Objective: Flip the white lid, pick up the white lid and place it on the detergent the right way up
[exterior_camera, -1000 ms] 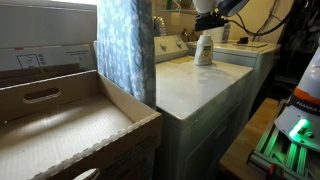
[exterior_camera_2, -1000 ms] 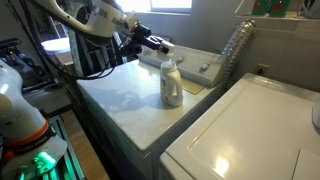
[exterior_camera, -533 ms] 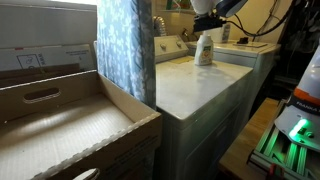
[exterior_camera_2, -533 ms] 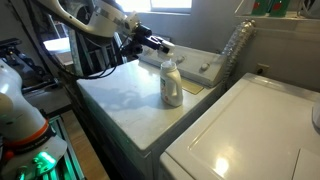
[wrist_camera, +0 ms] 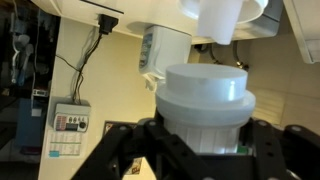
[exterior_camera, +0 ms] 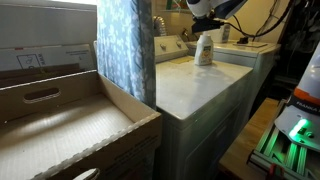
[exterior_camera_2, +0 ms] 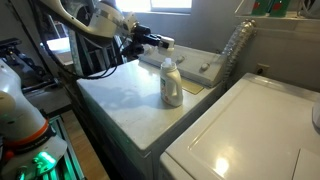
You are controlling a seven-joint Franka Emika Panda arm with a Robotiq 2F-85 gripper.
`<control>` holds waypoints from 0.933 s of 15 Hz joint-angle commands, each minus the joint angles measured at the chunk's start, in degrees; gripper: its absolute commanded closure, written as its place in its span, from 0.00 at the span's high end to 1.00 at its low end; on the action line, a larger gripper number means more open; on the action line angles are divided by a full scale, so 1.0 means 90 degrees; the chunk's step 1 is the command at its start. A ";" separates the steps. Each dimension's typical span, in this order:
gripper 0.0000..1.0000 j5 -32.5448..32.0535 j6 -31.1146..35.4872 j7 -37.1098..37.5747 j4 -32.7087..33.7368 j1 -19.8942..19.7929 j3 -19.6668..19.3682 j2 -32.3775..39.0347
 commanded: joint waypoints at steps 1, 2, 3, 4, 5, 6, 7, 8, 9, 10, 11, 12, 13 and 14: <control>0.38 -0.0295 -0.0240 0.0490 -0.0113 0.0109 -0.0079 0.0134; 0.38 -0.0311 -0.0223 0.0569 -0.0114 0.0116 -0.0082 0.0170; 0.38 -0.0372 -0.0202 0.0703 -0.0117 0.0120 -0.0079 0.0199; 0.38 -0.0412 -0.0175 0.0828 -0.0123 0.0122 -0.0081 0.0224; 0.38 -0.0444 -0.0107 0.1012 -0.0135 0.0114 -0.0100 0.0238; 0.38 -0.0484 -0.0156 0.1107 -0.0151 0.0111 -0.0102 0.0263; 0.38 -0.0538 -0.0152 0.1214 -0.0169 0.0109 -0.0107 0.0276; 0.38 -0.0563 -0.0244 0.1232 -0.0181 0.0109 -0.0100 0.0310; 0.38 -0.0628 -0.0253 0.1300 -0.0210 0.0107 -0.0105 0.0321; 0.38 -0.0666 -0.0239 0.1386 -0.0233 0.0105 -0.0115 0.0338; 0.38 -0.0748 -0.0246 0.1488 -0.0254 0.0104 -0.0120 0.0360; 0.38 -0.0745 -0.0268 0.1520 -0.0261 0.0108 -0.0121 0.0397; 0.38 -0.0770 -0.0315 0.1552 -0.0273 0.0110 -0.0118 0.0430; 0.38 -0.0798 -0.0320 0.1589 -0.0302 0.0109 -0.0121 0.0449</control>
